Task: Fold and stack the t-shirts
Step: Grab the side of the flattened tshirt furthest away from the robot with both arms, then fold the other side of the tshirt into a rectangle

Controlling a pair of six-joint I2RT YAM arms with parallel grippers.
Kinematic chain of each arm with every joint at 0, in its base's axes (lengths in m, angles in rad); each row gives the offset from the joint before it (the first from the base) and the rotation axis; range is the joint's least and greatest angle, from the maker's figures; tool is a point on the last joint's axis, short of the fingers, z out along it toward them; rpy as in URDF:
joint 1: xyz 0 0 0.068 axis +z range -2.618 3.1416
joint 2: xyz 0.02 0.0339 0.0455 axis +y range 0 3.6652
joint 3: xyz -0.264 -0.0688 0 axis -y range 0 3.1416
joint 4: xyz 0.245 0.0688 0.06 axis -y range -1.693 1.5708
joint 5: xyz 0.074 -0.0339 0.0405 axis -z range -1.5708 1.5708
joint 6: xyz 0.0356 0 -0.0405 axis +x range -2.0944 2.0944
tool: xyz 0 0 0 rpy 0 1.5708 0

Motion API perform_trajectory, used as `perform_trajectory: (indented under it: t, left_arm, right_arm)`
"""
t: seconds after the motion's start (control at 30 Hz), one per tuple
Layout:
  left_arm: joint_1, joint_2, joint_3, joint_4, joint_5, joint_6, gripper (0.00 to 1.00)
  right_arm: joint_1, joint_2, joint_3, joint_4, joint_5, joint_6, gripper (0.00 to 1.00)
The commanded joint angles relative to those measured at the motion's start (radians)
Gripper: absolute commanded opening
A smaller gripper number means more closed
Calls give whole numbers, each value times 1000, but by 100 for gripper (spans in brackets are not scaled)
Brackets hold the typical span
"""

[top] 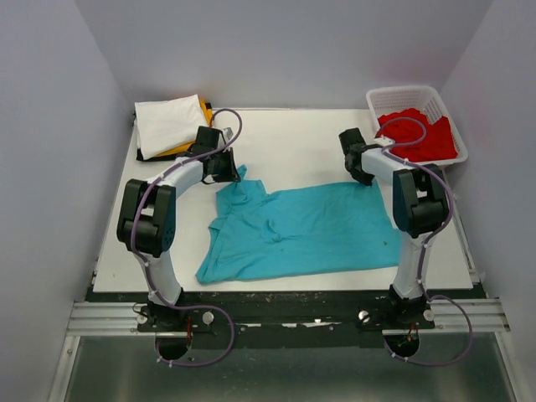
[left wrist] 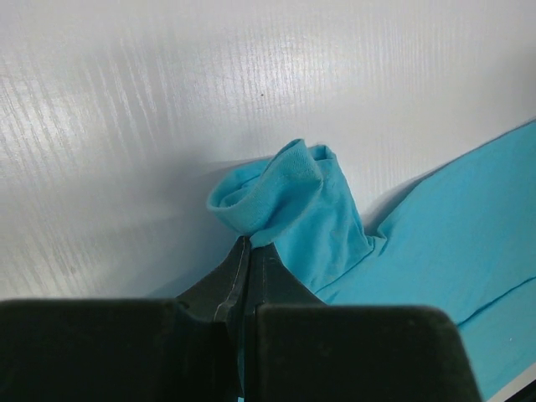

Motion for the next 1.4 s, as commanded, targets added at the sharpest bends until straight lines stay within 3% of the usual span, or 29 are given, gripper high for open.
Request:
perform_trajectory:
  t: [0.0,0.07,0.2,0.57,1.0,1.37]
  left_arm:
    - [-6,-55,-11,13,14,47,0]
    - [-9,-72,-23,11,21,60,0]
    - [-45,-128,-59,13,7,94,0]
    - [-139,-310,-225,45,-17,94,0]
    - [-303,-591,-523,82,-263,-54,0]
    - [-338,-897,-733,132,-414,-184,0]
  right_arm:
    - [-6,-24,-48,-21,6,-20,9]
    - [-5,-45,-54,3,-13,-39,1]
    - [-3,-139,-113,90,-51,-94,1]
    - [70,-377,-324,111,-45,-125,1]
    - [119,-609,-489,52,-36,-104,1]
    - [119,-734,-552,-29,35,-86,1]
